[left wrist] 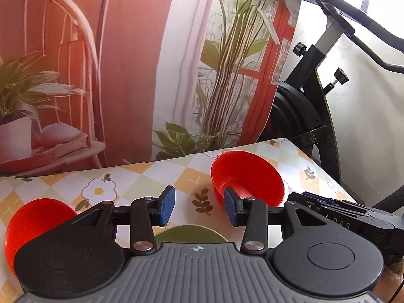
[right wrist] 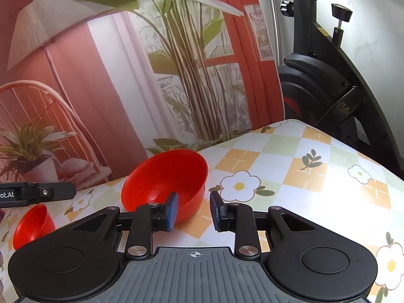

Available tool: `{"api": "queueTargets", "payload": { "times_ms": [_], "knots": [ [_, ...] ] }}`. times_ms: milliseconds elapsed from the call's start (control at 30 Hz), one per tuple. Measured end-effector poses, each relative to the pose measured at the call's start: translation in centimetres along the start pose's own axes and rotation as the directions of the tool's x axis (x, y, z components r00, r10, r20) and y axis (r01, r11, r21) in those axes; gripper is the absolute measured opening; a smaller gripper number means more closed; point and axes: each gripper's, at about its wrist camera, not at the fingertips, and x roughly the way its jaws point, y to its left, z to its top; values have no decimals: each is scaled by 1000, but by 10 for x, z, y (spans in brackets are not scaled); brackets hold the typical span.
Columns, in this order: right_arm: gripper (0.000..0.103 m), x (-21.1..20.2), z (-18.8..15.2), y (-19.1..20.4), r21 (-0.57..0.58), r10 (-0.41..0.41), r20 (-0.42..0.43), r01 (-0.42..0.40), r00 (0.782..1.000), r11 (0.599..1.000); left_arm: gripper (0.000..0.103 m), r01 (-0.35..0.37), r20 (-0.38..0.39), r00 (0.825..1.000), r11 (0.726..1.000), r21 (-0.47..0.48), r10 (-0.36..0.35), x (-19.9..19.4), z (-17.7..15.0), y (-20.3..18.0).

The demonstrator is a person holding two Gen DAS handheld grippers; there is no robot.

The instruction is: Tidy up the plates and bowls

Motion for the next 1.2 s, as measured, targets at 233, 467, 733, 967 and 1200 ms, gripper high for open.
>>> {"api": "queueTargets", "payload": {
  "times_ms": [233, 467, 733, 967, 1200],
  "knots": [
    [31, 27, 1, -6, 49, -9, 1, 9, 1000, 999, 45, 21, -43, 999, 1000, -4, -21, 43, 7, -11],
    [30, 36, 1, -13, 63, -29, 8, 28, 1000, 998, 45, 33, -79, 996, 999, 21, -31, 67, 8, -23],
    [12, 37, 0, -9, 42, -9, 12, 9, 1000, 999, 29, 41, -106, 994, 998, 49, -36, 76, 3, -29],
    [12, 28, 0, -9, 44, -16, 25, 15, 1000, 999, 28, 56, -107, 993, 997, 54, -50, 67, -1, -31],
    [12, -3, 4, 1, 14, 1, 70, -2, 998, 1000, 28, 60, -77, 995, 996, 68, -55, 36, -4, -36]
  ]
}}
